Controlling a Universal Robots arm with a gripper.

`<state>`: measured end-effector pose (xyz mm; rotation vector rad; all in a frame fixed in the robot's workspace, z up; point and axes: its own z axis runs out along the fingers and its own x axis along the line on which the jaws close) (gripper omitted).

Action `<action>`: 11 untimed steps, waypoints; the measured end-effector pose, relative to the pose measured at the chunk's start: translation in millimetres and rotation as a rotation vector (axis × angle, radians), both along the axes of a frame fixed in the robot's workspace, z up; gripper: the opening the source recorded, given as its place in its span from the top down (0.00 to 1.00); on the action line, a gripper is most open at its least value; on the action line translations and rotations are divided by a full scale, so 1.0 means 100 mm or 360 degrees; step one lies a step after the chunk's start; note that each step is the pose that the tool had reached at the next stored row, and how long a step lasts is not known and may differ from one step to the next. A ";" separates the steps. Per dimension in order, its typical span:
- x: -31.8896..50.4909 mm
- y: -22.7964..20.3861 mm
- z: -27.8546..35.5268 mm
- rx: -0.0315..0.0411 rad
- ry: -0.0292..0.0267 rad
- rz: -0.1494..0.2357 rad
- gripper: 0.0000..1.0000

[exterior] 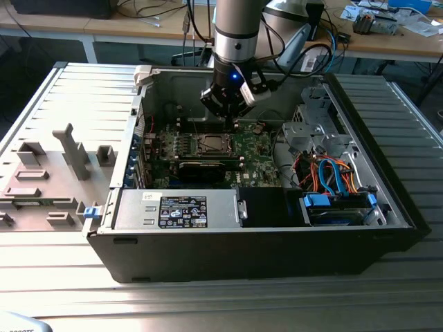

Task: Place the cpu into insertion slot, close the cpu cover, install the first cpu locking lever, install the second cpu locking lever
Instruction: 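Install the first cpu locking lever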

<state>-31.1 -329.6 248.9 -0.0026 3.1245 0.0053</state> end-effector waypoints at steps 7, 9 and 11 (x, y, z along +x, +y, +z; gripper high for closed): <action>-0.001 -0.001 0.001 0.0000 0.00001 0.0021 0.89; -0.004 -0.001 0.002 0.0000 0.00000 0.0020 0.89; -0.006 -0.001 0.004 0.0000 0.00000 0.0020 0.89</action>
